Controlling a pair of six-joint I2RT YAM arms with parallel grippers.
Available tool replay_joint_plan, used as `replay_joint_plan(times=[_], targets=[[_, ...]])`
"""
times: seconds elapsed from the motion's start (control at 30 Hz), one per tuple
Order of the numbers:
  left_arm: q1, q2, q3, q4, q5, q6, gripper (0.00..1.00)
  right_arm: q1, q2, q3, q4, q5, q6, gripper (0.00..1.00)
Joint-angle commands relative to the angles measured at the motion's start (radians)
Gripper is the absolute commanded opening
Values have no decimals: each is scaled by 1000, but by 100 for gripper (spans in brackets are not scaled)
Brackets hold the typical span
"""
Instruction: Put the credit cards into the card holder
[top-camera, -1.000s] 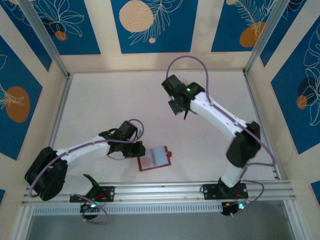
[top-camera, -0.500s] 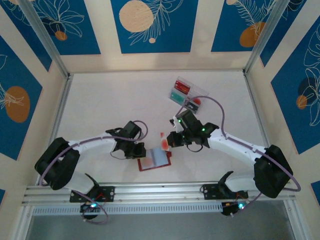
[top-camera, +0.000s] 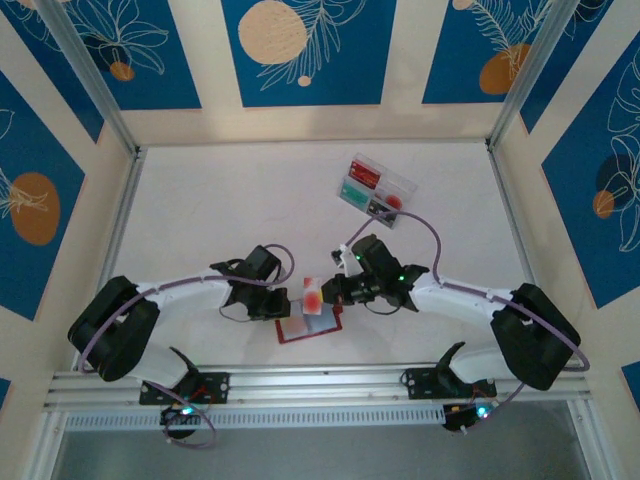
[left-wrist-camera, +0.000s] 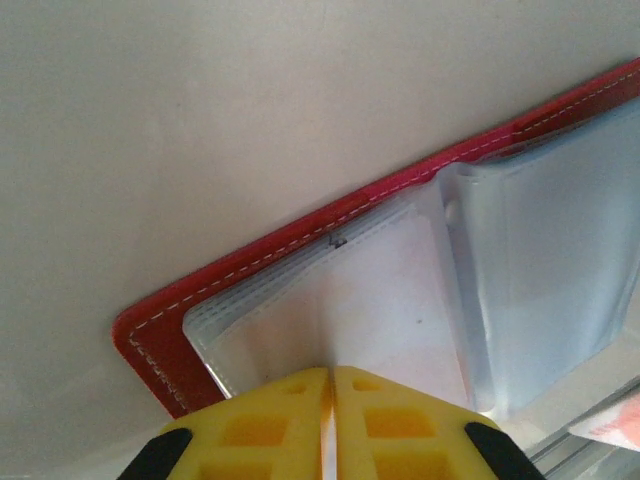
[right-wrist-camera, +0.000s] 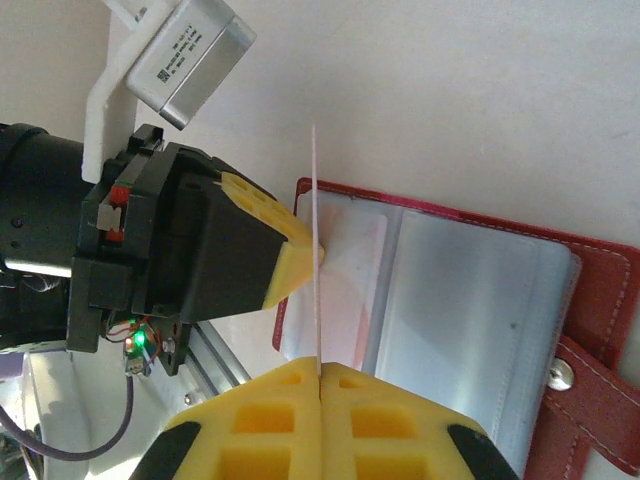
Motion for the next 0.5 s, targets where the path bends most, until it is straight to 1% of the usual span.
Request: replay_joint_plan(times=[0.0,0.23,0.47], targets=[[-10,8,-36,-47,-33,0,10,9,34,-23,59,-40,19,0],[-9,3,-39,-42,-29,-5,10,13,85,-11,57,-39,4,0],[-8,3,-41,-39,-26,-7,10,17,99,-20,36,-28,-6,0]])
